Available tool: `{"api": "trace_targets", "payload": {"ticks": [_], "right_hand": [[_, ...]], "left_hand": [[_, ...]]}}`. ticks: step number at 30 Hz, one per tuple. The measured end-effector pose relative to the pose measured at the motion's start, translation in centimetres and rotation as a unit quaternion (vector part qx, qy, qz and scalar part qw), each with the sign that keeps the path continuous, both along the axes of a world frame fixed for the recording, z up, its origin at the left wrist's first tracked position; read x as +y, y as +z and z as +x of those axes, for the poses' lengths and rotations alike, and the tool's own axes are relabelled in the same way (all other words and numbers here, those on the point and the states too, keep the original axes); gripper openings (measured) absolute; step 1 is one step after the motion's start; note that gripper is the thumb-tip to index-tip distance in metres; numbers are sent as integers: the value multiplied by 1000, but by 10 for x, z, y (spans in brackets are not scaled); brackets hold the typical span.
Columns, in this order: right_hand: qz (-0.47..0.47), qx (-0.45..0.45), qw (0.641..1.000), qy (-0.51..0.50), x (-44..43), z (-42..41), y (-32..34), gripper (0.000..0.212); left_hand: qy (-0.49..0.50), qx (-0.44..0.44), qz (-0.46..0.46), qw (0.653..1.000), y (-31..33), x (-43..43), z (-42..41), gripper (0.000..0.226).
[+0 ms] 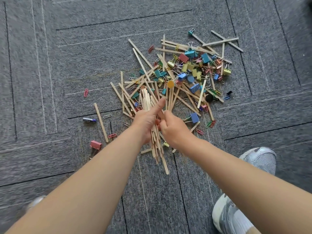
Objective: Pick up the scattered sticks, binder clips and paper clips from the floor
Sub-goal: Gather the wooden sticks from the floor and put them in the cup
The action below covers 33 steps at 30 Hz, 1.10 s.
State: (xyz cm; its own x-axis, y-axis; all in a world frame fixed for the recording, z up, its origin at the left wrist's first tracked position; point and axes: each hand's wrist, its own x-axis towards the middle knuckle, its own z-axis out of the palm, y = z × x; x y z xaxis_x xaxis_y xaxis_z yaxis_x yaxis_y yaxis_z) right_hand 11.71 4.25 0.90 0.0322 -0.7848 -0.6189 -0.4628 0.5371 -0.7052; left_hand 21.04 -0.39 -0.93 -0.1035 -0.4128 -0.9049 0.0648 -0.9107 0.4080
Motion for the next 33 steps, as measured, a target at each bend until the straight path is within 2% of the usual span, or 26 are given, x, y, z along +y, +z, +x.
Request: {"api": "trace_targets", "payload": {"ticks": [3,6,9,12,13,19,24,33], "right_hand": [[-3,7,1000,23,0,-9,8,24],[8,-4,1000,-2,-4,-24,25,18],[62,-61,993,-74,-14,-49,59,16],[86,-112,986,-93,-18,-91,111,16],[71,-113,986,-96,-16,-104,129,16],[-62,-105,970,-210,3,-154,240,5],[-118,-114,949,-268,27,-205,350,3],[-206,-7,937,-283,89,-272,521,12]], "left_hand": [[-11,0,-4,1000,3,0,-3,38],[45,-15,-2,999,17,-2,-20,27],[90,-30,-11,995,49,-15,-41,25],[106,-40,-56,992,94,-36,-61,39],[105,-40,-70,991,110,-43,-68,42],[91,-22,-146,985,238,-52,-132,20],[68,-7,-177,982,358,-40,-200,23],[26,73,-230,970,530,25,-278,26]]}}
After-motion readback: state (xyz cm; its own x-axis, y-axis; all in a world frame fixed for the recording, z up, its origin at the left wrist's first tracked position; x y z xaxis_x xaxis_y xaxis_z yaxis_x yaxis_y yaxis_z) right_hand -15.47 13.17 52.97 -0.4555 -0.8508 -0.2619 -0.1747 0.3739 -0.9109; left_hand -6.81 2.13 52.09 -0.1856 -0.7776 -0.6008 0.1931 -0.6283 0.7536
